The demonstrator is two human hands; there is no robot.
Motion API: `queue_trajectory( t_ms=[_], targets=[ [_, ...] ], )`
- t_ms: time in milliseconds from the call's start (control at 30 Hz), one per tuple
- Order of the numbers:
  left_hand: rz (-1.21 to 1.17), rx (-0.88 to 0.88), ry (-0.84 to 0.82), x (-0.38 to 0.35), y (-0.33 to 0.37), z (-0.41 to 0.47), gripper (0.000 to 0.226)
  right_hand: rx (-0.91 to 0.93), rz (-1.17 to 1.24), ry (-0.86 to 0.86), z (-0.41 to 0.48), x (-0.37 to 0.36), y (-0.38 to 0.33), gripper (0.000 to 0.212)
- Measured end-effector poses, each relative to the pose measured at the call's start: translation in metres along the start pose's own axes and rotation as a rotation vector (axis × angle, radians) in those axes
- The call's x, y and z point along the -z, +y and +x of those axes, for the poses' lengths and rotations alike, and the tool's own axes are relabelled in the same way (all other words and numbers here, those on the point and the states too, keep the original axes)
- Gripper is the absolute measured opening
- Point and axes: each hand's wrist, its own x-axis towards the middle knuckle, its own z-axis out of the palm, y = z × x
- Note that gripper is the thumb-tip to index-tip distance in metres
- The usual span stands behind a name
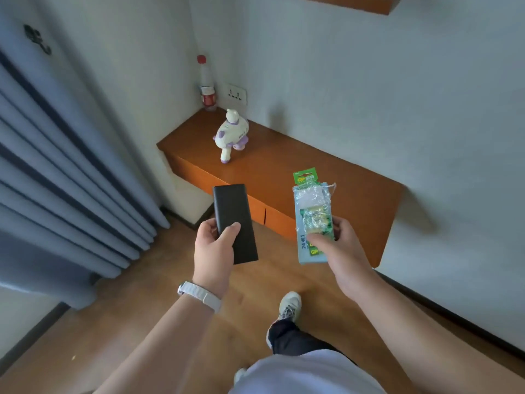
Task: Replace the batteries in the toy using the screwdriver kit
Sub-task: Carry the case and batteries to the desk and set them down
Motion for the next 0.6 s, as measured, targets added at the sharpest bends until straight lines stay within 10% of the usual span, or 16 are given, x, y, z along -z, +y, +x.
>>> queue_trajectory(
  t_ms=[600],
  targets=[
    [0.136,0.157,-0.097,-0.139,0.016,0.159,0.024,-0.095,0.025,-0.066,0.212,0.017,-0.028,0.045]
  ],
)
